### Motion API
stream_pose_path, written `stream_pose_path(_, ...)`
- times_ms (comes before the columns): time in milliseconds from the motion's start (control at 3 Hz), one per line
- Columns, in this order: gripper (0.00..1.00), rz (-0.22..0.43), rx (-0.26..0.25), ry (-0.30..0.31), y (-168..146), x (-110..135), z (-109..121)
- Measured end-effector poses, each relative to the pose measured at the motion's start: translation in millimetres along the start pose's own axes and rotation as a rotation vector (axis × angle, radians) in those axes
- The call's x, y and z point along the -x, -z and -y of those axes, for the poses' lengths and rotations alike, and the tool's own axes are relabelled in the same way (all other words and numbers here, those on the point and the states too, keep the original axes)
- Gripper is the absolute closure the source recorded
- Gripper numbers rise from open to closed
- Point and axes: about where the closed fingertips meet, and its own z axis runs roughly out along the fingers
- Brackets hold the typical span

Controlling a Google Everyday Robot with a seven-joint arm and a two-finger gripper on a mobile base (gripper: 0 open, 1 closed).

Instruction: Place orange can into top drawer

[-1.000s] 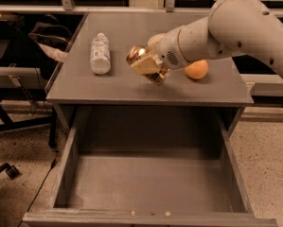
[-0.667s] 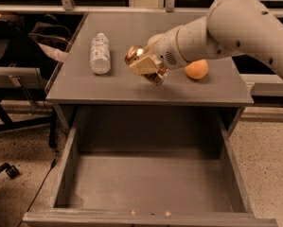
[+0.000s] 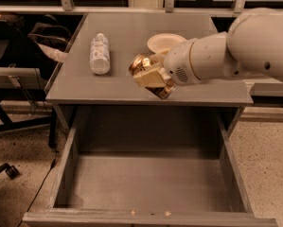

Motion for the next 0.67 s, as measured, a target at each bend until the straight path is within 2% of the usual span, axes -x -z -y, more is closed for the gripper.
stream_pose_path(333, 1.00, 0.032, -0.013, -0.040, 11.1, -14.5, -16.1)
stream_pose_path(667, 1.00, 0.056, -0.027, -0.109, 10.6, -38.5, -24.5)
